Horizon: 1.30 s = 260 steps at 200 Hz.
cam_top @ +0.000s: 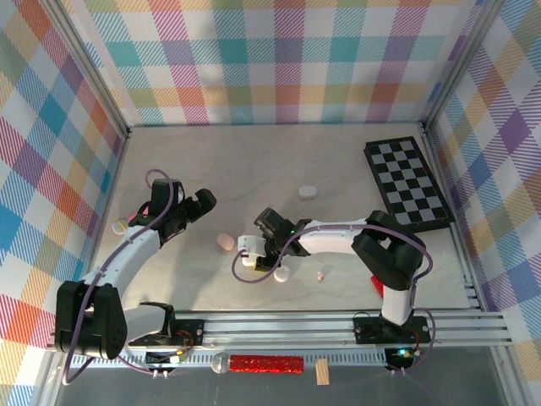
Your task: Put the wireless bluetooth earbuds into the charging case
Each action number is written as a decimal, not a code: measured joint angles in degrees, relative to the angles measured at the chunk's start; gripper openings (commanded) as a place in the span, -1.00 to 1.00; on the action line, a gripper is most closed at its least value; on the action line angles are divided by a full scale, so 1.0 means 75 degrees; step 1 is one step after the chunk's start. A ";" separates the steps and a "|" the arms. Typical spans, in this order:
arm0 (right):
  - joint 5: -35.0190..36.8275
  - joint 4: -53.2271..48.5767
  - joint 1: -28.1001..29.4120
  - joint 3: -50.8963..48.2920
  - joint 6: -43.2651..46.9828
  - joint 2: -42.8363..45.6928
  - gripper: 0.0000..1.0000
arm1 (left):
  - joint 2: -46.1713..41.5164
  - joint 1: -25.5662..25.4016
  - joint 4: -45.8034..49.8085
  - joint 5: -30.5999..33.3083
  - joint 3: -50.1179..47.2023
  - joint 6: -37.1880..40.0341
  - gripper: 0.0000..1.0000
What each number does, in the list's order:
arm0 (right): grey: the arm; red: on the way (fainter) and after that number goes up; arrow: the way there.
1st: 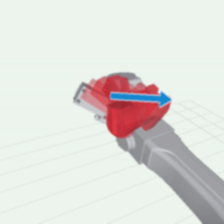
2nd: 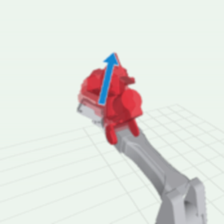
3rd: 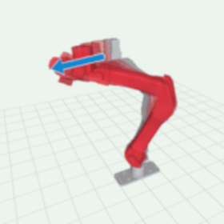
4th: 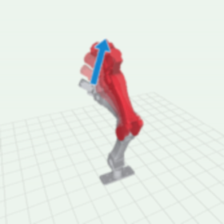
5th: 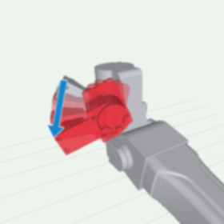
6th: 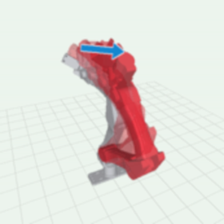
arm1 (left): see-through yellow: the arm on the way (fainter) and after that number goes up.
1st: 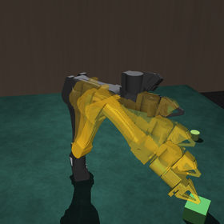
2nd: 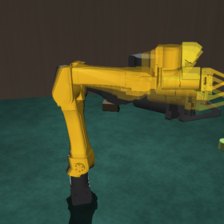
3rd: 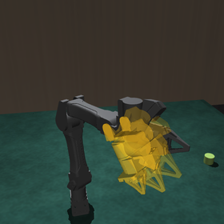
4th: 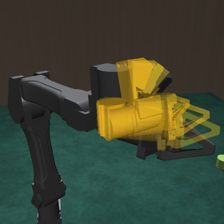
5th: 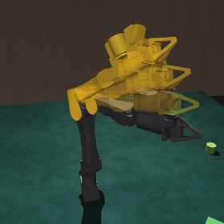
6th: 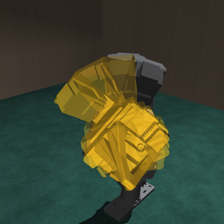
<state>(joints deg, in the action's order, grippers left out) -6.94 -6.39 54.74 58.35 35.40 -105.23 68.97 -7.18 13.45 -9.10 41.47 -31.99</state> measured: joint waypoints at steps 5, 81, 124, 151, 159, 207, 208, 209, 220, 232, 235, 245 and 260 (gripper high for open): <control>0.0108 0.0114 -0.0050 -0.0082 -0.0012 0.0076 -0.20 | 0.0003 0.0000 0.0023 -0.0125 0.0029 0.0050 0.93; 0.0516 0.0970 -0.1684 -0.0495 -0.0291 0.1912 -0.22 | 0.1617 -0.0481 0.1329 -0.3386 0.1918 0.1603 0.68; 0.0090 0.1029 -0.1798 -0.0516 -0.0490 0.2384 -0.22 | 0.2311 -0.1515 0.1816 -0.4779 0.2684 0.2279 0.41; -0.0131 0.1055 -0.1798 -0.0554 -0.0618 0.2544 -0.23 | 0.2535 -0.1708 0.2072 -0.5249 0.2929 0.2515 0.32; -0.0204 0.1072 -0.1798 -0.0571 -0.0656 0.2576 -0.22 | 0.2594 -0.1731 0.2192 -0.5284 0.3037 0.2632 0.29; -0.0659 0.1198 -0.1798 -0.0787 -0.1014 0.2716 -0.23 | 0.2841 -0.1792 0.2334 -0.5461 0.3354 0.2821 0.11; -0.0659 0.1201 -0.1798 -0.0790 -0.1014 0.2719 -0.23 | 0.2844 -0.1795 0.2334 -0.5464 0.3357 0.2821 0.11; -0.0667 0.1207 -0.1798 -0.0799 -0.1020 0.2728 -0.23 | 0.2847 -0.1798 0.2337 -0.5467 0.3360 0.2824 0.11; -0.0737 0.1239 -0.1801 -0.0854 -0.1093 0.2771 -0.23 | 0.2882 -0.1836 0.2346 -0.5467 0.3363 0.2827 0.09; -0.0775 0.1294 -0.1801 -0.0903 -0.1174 0.2821 -0.23 | 0.2908 -0.1891 0.2366 -0.5467 0.3363 0.2824 0.08; -0.0778 0.1314 -0.1798 -0.0918 -0.1195 0.2841 -0.23 | 0.2914 -0.1912 0.2369 -0.5470 0.3363 0.2824 0.08; -0.0799 0.1355 -0.1801 -0.0938 -0.1247 0.2879 -0.24 | 0.2938 -0.1964 0.2366 -0.5473 0.3366 0.2824 0.06; -0.0828 0.1399 -0.1801 -0.0941 -0.1300 0.2938 -0.24 | 0.2987 -0.2014 0.2387 -0.5476 0.3407 0.2818 -0.03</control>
<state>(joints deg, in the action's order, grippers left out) -13.15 4.10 41.23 51.29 25.65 -83.20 91.37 -22.28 31.35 -50.17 67.02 -10.85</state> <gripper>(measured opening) 0.403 0.519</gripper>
